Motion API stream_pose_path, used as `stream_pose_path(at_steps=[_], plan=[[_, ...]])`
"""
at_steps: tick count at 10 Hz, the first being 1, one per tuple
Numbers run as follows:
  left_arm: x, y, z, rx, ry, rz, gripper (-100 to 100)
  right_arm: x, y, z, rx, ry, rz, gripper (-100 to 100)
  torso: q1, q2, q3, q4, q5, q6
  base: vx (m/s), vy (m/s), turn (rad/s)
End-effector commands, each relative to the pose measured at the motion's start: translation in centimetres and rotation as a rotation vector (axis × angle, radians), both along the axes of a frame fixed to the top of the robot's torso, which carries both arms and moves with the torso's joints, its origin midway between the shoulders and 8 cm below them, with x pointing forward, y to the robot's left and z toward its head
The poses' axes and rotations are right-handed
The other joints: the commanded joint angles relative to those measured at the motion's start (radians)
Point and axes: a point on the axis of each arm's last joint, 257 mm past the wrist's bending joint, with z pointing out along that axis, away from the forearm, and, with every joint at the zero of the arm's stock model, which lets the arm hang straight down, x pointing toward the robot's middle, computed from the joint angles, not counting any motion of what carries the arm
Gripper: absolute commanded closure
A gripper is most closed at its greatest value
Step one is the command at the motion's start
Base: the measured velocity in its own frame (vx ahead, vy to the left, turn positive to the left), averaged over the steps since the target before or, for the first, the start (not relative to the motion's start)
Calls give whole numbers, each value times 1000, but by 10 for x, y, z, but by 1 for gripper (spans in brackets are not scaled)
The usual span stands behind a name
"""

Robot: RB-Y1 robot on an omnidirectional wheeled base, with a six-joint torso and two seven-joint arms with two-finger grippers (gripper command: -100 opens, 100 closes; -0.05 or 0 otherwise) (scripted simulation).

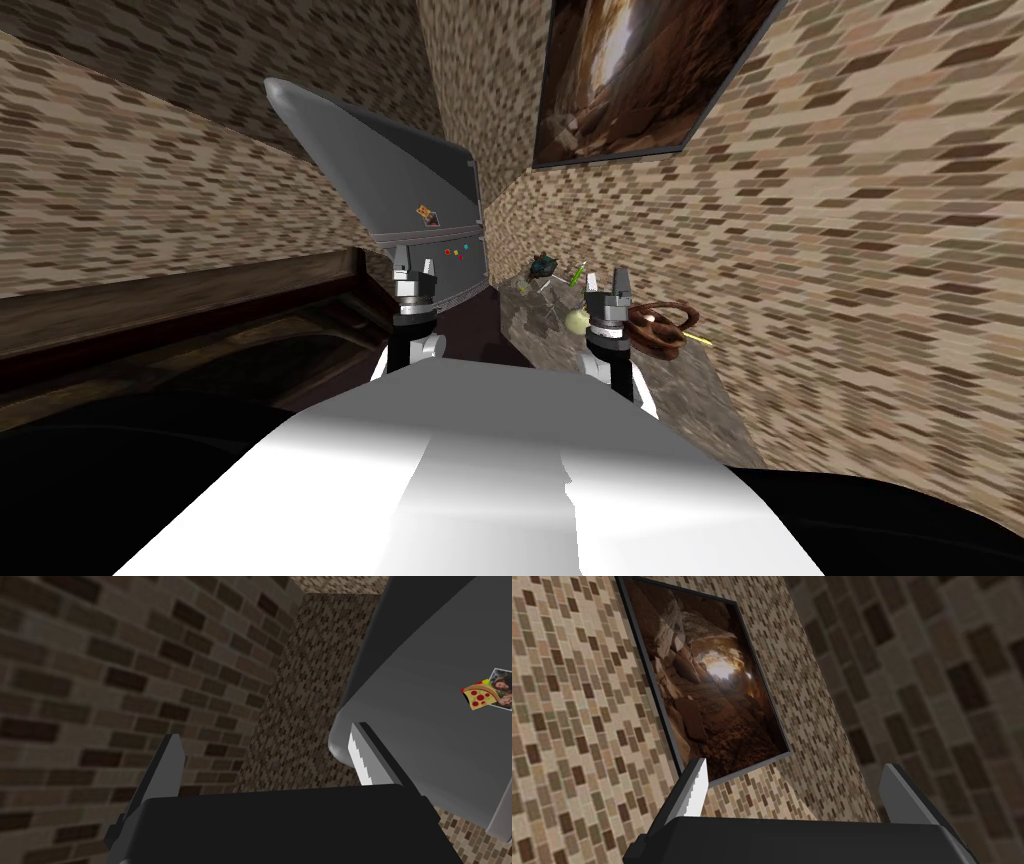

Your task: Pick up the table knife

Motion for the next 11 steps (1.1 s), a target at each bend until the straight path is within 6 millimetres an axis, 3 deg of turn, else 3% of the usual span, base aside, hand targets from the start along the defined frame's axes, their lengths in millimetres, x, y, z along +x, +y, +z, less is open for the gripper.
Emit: stream_pose_path(at_steps=[1,6,8,9,11], plan=[[0,0,0,0,0,0,0,10,0,-10,-44,35,-2,-100,0,0,0,0,0,0,116,128,39],[0,0,0,0,0,0,0,34,-3,-38,-157,126,-7,-100,2,-1,0,0,0,0,79,105,18],[0,0,0,0,0,0,0,52,-11,-64,-213,206,-26,-100,-1,1,0,0,0,0,87,89,11],[0,0,0,0,0,0,0,52,-10,-64,-229,207,-22,-100,-1,0,0,0,0,0,72,83,0],[0,0,0,0,0,0,0,70,-24,-97,-292,305,-49,-100,-1,2,1,0,0,0,72,110,-8]])
